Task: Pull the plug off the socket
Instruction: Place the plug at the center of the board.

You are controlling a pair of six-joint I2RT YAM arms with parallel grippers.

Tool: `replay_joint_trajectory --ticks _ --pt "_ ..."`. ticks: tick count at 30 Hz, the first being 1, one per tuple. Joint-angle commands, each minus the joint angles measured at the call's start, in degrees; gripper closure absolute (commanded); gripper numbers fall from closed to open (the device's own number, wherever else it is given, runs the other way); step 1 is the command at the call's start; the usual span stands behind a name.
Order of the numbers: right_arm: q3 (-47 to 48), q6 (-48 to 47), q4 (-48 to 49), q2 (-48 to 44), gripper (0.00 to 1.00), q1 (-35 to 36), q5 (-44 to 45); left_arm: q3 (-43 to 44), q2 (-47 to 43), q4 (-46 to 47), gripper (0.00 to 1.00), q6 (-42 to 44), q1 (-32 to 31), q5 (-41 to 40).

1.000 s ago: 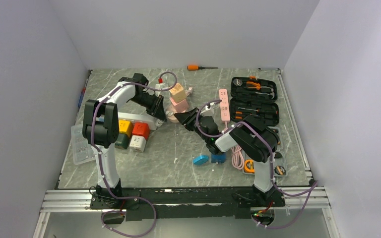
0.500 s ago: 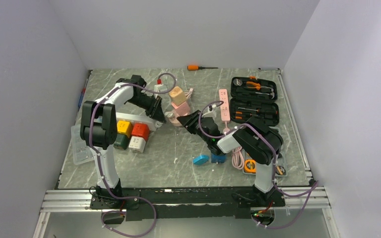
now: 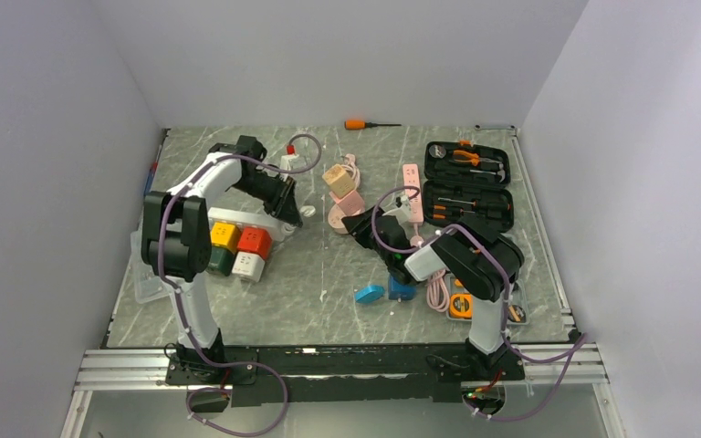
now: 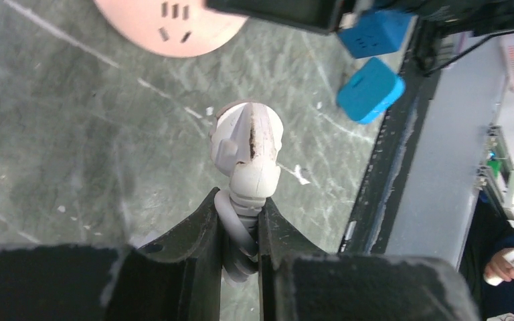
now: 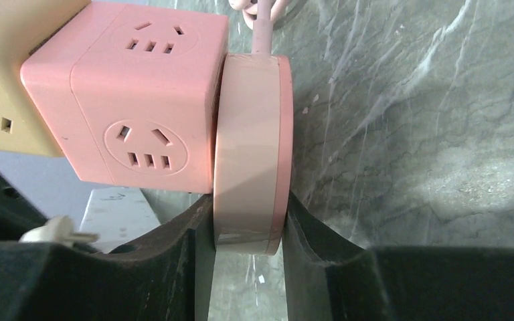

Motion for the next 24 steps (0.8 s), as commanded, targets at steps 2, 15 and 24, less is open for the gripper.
replay_joint_trajectory --ticks 2,15,24 --pt "-1.67 -6.67 -0.09 -5.39 1.00 -0.68 0.71 -0.07 1.42 8.71 0.94 -9.13 -0.74 -11.75" --pt "-7.05 -13.57 -9.01 -20.65 1.00 -1.15 -0.81 2.59 1.72 13.83 0.01 -11.39 -2.55 -16.62" --pt "-7.02 -19.11 -15.69 -28.38 1.00 -1.14 -2.85 0.81 -10.13 11.77 0.01 -5.17 -3.14 -16.40"
